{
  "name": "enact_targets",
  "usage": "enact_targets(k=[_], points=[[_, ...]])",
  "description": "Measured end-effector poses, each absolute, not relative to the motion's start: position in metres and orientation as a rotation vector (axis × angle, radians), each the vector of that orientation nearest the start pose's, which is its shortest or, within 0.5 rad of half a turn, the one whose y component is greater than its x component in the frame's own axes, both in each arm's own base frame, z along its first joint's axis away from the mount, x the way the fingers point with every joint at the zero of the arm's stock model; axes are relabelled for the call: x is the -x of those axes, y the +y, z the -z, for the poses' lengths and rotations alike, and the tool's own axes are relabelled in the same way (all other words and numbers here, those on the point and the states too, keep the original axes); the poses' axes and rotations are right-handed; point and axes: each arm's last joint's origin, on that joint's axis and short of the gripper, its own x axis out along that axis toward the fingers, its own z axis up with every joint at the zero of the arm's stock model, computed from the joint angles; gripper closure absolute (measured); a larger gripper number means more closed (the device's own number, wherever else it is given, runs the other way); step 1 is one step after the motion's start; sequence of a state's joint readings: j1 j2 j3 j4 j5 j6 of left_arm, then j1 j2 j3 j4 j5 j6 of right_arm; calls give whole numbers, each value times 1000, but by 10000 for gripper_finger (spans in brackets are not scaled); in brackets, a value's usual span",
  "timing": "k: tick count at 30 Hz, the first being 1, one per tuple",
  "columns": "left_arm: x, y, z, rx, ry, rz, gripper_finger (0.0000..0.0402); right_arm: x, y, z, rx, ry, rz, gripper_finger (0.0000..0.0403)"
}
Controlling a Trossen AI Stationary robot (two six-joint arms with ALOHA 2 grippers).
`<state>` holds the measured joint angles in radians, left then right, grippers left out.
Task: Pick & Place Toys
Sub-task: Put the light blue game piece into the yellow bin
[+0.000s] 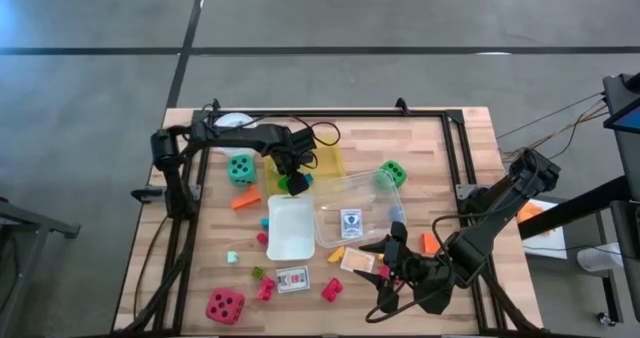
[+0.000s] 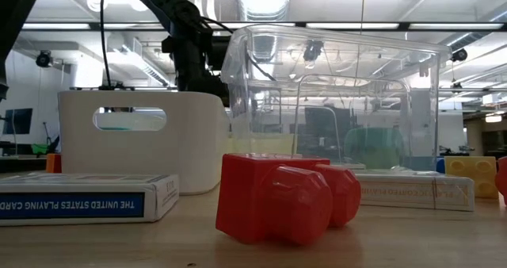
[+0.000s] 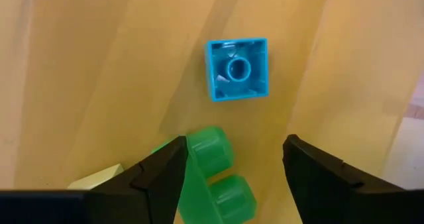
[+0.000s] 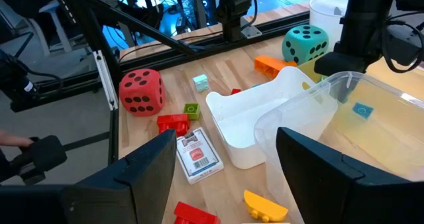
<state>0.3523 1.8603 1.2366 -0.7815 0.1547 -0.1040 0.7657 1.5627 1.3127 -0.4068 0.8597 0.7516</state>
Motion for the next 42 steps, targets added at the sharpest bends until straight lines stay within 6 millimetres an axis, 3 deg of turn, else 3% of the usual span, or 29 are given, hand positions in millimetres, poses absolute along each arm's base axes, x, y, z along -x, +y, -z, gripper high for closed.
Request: enact_targets(k=[14,23,32,37,42], points=[[-325,115,-174,446,1404,-238,159,-259,219,-312,-261,384,248,147],[-328,115,-205,477,1412,-268,159,-259,219,-312,-261,385,248,147],[-307,107,-246,581,1375,-384,159,-259,219,-312,-261,385,249,147],[-286,92,-275,608,1354,-443,159,-259,219,-312,-261,385,249,147],[-270,59,-301,588,1289,-429,159,-259,219,-312,-261,385,249,147]])
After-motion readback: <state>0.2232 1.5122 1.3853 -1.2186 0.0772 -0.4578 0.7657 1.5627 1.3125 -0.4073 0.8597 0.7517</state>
